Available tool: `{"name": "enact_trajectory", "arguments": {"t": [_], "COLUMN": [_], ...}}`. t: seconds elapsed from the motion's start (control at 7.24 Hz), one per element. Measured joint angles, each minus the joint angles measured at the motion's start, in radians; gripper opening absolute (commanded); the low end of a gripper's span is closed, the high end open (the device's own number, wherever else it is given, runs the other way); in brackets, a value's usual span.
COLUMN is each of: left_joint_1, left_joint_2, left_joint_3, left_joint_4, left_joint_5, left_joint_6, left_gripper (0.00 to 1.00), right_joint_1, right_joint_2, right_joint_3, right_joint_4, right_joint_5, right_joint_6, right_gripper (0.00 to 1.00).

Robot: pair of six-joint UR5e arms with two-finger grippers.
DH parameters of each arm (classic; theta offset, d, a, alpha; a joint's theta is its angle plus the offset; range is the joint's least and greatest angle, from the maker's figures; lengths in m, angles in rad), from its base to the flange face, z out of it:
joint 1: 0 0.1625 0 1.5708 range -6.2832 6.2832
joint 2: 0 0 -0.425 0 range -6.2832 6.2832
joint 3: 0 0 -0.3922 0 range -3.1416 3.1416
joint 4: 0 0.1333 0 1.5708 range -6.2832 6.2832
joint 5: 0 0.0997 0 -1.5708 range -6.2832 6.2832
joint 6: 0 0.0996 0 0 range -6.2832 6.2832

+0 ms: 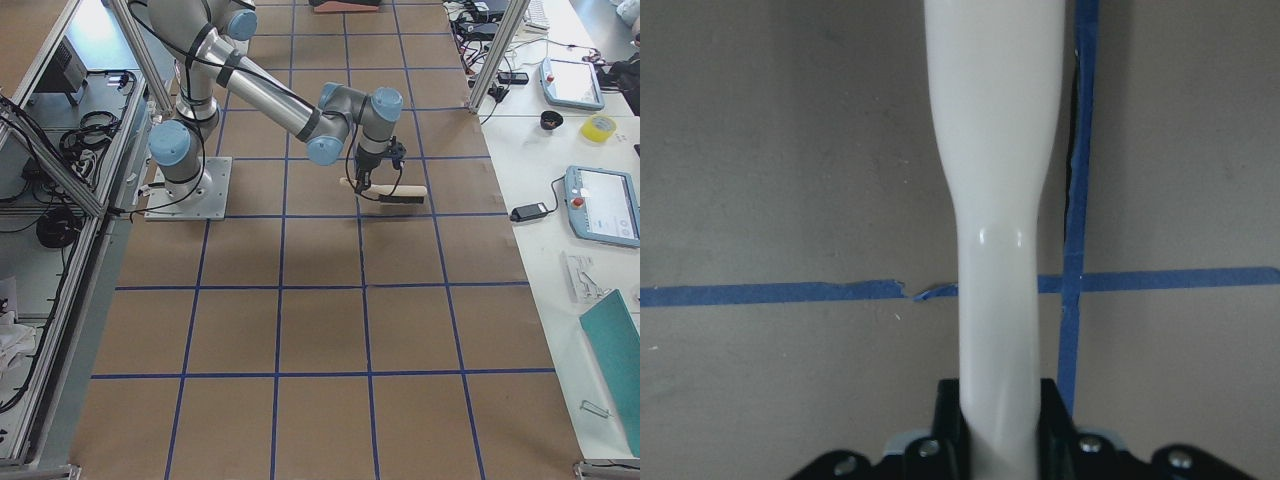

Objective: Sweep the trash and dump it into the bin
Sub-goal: 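Tip the dustpan over the black bin with the left gripper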

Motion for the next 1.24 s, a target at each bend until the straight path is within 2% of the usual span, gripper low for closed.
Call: {"name": "enact_trajectory", "arguments": {"t": [0.28,0.55,1.11,1.24], "left_joint_1": [0.005,0.006,0.001,-0.005], "left_joint_2": [-0.026,-0.027,0.017,0.034], "left_joint_3": [0.037,0.026,-0.066,-0.094], "left_joint_4": [0.058,0.154,0.323,0.354], "left_joint_5": [0.037,0.127,0.239,0.262], "left_joint_6": [0.032,0.055,0.095,0.089], "left_gripper": [0.0,0.0,0.0,0.0], "right_joint_1": [-0.008,-0.01,-0.026,-0.028], "right_joint_2": [-0.001,-0.001,-0.001,0.0], "right_joint_3": [0.011,0.018,0.041,0.045], "right_joint_4": [-0.004,-0.013,-0.027,-0.033], "right_joint_5": [0.001,0.001,0.003,0.005], "right_joint_6": [-0.021,-0.034,-0.04,-0.04], "right_gripper": [0.05,0.05,0.06,0.14]}}
